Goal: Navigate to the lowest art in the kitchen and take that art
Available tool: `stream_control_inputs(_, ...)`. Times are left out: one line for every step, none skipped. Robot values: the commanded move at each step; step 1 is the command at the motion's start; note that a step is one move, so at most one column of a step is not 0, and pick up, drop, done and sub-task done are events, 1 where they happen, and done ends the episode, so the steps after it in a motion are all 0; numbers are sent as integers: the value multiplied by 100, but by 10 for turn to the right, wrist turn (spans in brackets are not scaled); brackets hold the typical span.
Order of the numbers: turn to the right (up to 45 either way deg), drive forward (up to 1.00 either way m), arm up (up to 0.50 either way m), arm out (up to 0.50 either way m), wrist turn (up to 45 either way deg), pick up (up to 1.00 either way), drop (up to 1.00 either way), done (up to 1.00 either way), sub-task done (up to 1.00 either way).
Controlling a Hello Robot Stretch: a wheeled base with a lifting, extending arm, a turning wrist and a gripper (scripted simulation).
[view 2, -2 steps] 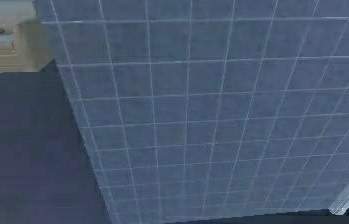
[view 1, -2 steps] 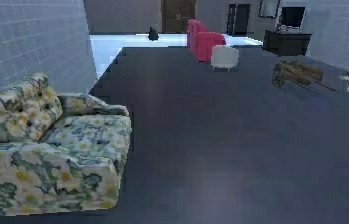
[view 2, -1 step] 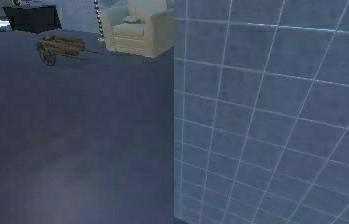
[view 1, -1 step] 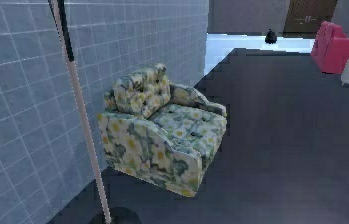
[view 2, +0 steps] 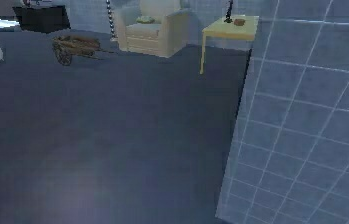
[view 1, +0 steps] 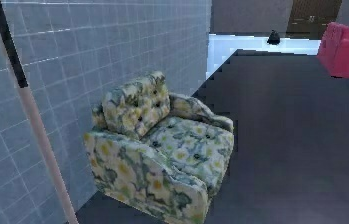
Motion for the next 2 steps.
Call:
stream_control_inputs(330,0,0,0,0,0,0,0,0)
stream_control_inputs(0,100,0,0,0,0,0,0,0)
